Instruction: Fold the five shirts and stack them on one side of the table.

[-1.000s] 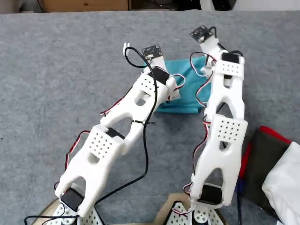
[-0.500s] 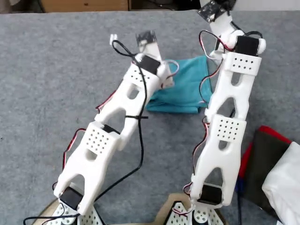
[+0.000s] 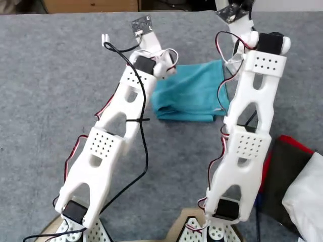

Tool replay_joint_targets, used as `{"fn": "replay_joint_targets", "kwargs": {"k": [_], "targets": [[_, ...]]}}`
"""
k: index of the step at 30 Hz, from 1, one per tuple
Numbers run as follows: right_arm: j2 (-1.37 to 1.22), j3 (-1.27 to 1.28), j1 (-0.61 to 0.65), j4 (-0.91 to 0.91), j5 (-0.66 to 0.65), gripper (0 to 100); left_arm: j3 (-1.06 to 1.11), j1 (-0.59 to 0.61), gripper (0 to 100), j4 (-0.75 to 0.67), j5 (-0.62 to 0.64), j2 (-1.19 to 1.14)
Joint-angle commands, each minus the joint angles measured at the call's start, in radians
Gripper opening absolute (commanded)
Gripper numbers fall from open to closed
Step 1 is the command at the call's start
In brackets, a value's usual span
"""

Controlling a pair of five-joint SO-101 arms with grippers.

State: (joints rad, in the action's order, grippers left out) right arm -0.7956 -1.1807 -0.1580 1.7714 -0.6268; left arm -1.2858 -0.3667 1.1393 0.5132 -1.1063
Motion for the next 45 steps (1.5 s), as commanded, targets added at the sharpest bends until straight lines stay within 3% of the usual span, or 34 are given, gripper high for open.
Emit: {"fn": "replay_joint_targets", "kwargs": {"k": [1,15,21,26,28,32,35,37,41,45], "targets": [[0.128,0.231,0.036,-0.003,0.009,0.5,-0.043,-0.014,2,-0.058,-0.008,-0.004],[0.139,0.903,-0.01,-0.4,0.005,0.5,-0.043,0.063,2,-0.11,-0.054,-0.15],[0.2,0.954,-0.024,-0.404,-0.018,0.5,-0.049,0.071,2,-0.098,-0.057,-0.153],[0.424,0.951,0.013,-0.37,-0.025,0.7,-0.075,0.057,2,-0.086,-0.057,-0.14],[0.509,0.954,0.038,-0.336,-0.017,1.0,-0.144,0.051,2,-0.021,-0.057,-0.105],[0.591,0.954,0.058,-0.281,0.098,13.4,-0.276,0.028,3,0.11,-0.057,-0.053],[0.595,0.981,0.064,-0.284,0.21,24.9,-0.328,0.034,13,0.186,-0.052,-0.033],[0.595,1.023,0.074,-0.31,0.27,27.4,-0.33,0.046,18,0.21,-0.052,-0.041],[0.561,1.122,0.091,-0.416,0.381,27.4,-0.207,0.072,20,0.157,-0.052,-0.082],[0.452,1.122,0.096,-0.5,0.407,27.4,-0.087,0.097,20,0.052,-0.052,-0.113]]}}
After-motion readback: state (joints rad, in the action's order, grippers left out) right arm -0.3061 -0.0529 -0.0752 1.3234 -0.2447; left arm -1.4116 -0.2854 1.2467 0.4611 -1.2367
